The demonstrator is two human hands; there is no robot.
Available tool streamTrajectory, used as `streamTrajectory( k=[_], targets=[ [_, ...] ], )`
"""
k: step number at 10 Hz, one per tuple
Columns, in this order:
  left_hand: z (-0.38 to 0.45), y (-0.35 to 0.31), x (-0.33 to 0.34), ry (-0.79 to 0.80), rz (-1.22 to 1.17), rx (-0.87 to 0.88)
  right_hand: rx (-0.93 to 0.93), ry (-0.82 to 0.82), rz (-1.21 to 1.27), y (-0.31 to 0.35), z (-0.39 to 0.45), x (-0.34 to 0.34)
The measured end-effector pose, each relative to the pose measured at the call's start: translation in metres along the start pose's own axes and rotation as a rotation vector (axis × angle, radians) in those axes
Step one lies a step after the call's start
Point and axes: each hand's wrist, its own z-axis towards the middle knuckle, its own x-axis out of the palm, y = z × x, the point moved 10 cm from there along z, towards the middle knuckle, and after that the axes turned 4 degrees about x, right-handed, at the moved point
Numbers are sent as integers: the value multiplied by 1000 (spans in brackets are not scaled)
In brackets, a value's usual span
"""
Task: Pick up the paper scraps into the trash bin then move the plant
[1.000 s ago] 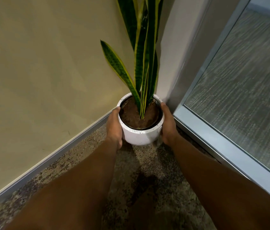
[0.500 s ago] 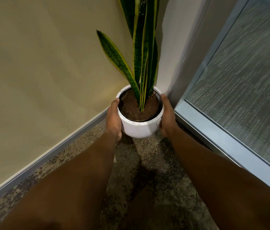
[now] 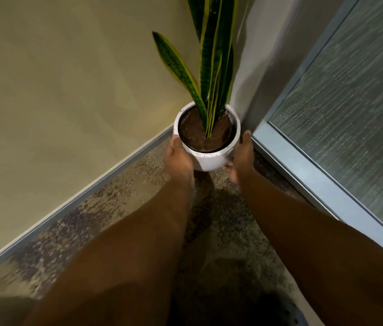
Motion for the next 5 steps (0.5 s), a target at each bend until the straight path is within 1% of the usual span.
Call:
streamTrajectory(
  k=[1, 2, 3, 4, 5],
  targets=[
    [-49, -11, -19, -53, 128, -134, 81, -37, -65, 3, -37, -7],
    [-102, -55, -33, -60, 296, -84, 91, -35, -188, 27, -92, 1],
    [-151, -106, -37, -11, 481, -36, -48, 6, -356, 70, -152, 14],
    [-199, -176, -32, 49, 729, 83, -190, 74, -631, 126, -225, 35],
    [-246, -234, -25, 95, 916, 184, -307, 102, -931, 175, -288, 54]
  ],
)
